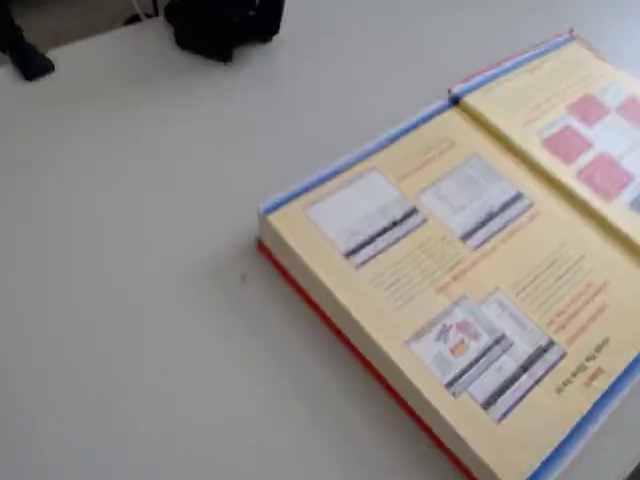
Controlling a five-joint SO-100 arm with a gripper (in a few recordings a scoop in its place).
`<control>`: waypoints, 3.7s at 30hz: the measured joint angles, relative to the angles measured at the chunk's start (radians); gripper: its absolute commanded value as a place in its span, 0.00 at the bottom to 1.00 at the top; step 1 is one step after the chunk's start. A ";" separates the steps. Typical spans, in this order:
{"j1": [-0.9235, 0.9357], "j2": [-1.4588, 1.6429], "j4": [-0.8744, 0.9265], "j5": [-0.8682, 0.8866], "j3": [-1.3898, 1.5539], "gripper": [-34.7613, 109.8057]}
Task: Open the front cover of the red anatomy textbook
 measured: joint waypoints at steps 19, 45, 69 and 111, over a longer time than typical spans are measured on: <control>0.588 0.666 0.023 0.078 0.551 0.24; 0.930 1.281 -0.123 -0.006 1.730 0.24; 0.721 1.282 -0.137 0.015 1.812 0.24; 0.644 1.282 -0.137 -0.044 1.812 0.24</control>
